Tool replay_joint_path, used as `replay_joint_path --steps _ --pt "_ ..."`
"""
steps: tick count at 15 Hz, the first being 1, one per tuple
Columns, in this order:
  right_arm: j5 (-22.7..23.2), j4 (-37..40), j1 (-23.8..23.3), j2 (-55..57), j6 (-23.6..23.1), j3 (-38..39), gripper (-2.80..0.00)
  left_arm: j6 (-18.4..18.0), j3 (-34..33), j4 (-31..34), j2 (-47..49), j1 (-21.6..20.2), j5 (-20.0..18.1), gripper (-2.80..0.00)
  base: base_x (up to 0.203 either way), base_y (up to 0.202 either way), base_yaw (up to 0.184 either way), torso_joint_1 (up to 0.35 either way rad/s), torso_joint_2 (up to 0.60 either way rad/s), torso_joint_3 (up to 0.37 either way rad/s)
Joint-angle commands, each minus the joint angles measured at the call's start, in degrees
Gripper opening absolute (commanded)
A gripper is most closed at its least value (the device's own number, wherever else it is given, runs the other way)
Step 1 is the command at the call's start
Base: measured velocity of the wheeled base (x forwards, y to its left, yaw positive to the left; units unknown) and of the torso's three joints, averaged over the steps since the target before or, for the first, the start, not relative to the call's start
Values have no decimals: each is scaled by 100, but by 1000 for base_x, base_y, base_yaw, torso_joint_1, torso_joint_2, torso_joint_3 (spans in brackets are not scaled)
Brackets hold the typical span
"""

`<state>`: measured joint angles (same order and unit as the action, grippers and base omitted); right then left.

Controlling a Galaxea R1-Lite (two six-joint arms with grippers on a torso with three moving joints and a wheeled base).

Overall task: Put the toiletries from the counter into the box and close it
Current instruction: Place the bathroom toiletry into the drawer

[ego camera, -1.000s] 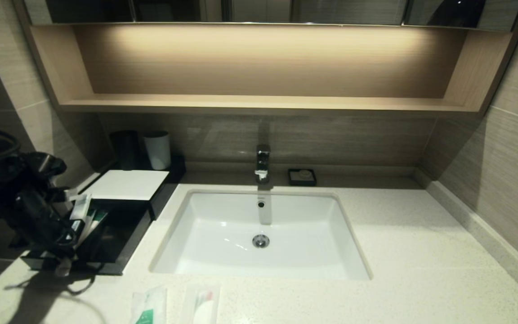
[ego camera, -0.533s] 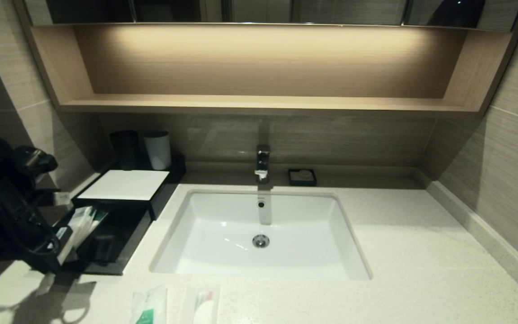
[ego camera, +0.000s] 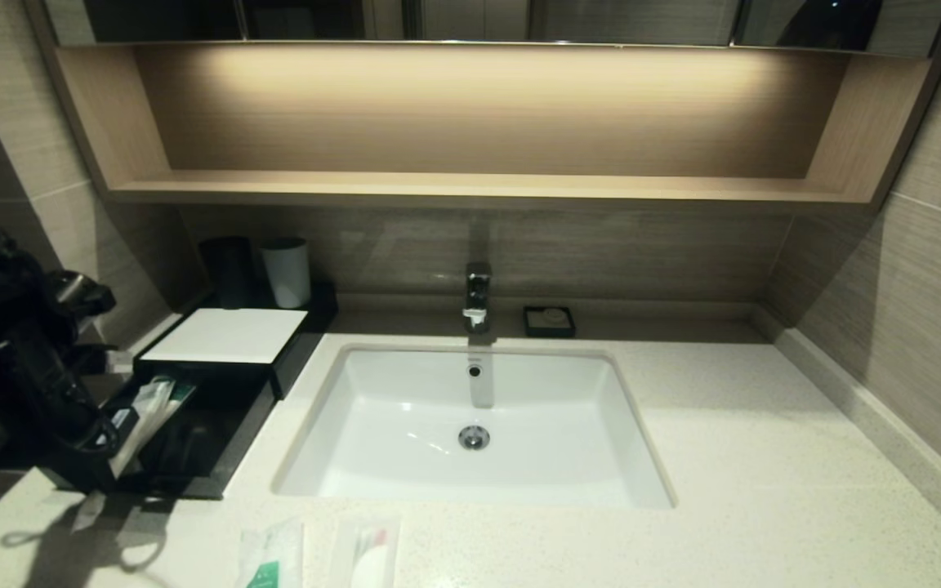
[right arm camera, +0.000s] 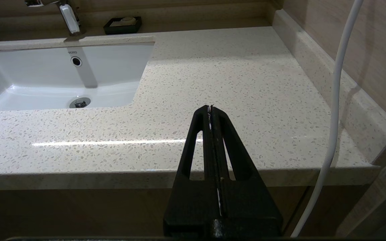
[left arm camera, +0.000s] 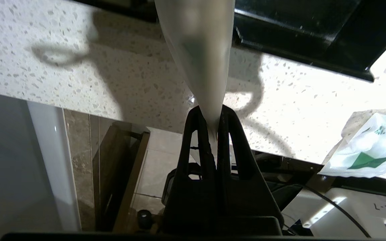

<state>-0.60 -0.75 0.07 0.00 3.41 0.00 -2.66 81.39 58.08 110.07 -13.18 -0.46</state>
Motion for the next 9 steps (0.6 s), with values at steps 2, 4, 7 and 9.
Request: replay_joint_path --steps 2,4,7,9 --pt "-2 -4 1 3 1 0 -280 7 684 589 290 -26 -191 -280 0 0 0 0 0 0" --pt "-2 -11 1 2 1 0 -280 18 1053 852 363 -26 -383 -280 0 0 0 0 0 0" --pt "-2 -4 1 5 1 0 -280 20 1163 992 454 -50 -401 -280 0 0 0 0 0 0" --pt "-2 -4 1 9 1 0 -280 2 1089 1130 421 -79 -411 -280 0 0 0 0 0 0"
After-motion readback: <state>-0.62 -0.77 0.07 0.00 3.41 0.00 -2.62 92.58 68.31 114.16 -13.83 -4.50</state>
